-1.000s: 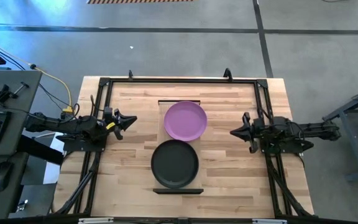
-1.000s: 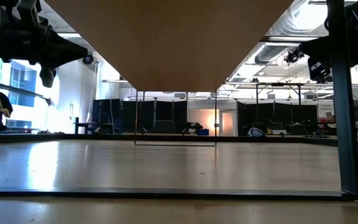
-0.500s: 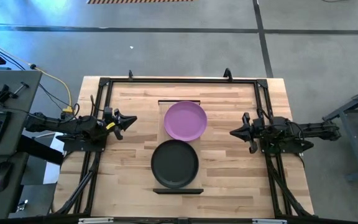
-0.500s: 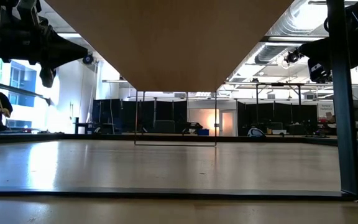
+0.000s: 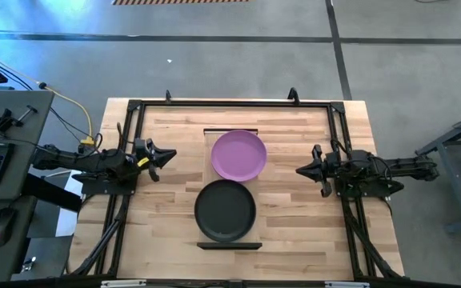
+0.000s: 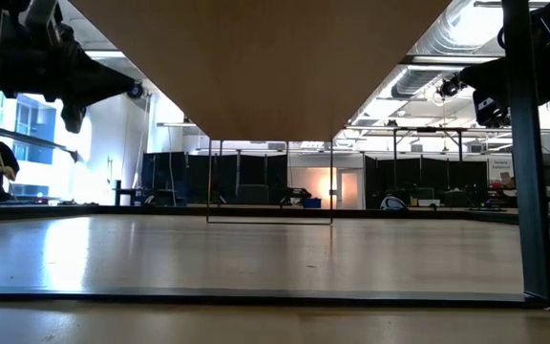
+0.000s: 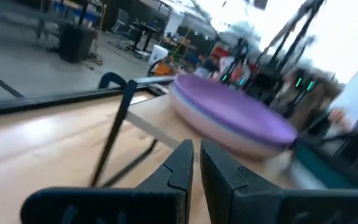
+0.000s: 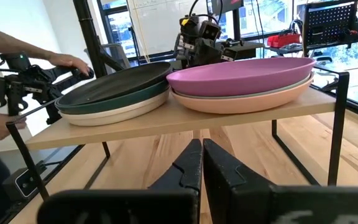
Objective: Place and stack plates onto a shelf
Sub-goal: Return to Home Position
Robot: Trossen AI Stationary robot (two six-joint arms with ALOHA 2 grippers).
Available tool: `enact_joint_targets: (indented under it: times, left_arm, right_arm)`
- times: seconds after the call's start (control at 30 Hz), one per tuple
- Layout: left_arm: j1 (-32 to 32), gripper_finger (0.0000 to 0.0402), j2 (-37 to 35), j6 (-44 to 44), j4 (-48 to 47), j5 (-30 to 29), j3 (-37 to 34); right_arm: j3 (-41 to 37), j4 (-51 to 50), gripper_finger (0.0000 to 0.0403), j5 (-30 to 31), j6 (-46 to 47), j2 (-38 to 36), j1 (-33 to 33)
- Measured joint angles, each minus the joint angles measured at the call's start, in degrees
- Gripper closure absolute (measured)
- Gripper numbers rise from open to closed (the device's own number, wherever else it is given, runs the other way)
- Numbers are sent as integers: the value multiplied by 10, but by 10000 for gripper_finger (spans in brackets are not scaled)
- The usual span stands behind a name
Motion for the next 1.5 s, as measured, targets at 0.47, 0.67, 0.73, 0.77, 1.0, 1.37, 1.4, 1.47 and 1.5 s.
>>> enact_joint_targets:
  times: [0.47, 0.67, 0.73, 0.77, 1.0, 1.37, 1.4, 1.47, 1.5]
  left_arm:
    - [24, 380, -64, 212, -50, 93, 1]
    - [27, 380, -64, 194, -51, 109, 1]
    - [27, 380, -64, 184, -51, 109, 1]
    - [27, 381, -64, 183, -51, 108, 1]
    - [27, 380, -52, 182, -50, 104, 0]
    - [27, 381, -50, 182, -50, 103, 0]
    - [27, 381, -50, 182, -50, 103, 0]
    - [27, 381, -50, 182, -50, 103, 0]
    - [27, 381, -50, 182, -50, 103, 0]
  right_arm:
    - [0, 0, 402, 0, 0, 0, 0]
    - [0, 0, 402, 0, 0, 0, 0]
    - [0, 0, 402, 0, 0, 0, 0]
    - [0, 0, 402, 0, 0, 0, 0]
    - [0, 0, 402, 0, 0, 0, 0]
    - [0, 0, 402, 0, 0, 0, 0]
    - [0, 0, 402, 0, 0, 0, 0]
    - [0, 0, 402, 0, 0, 0, 0]
    - [0, 0, 402, 0, 0, 0, 0]
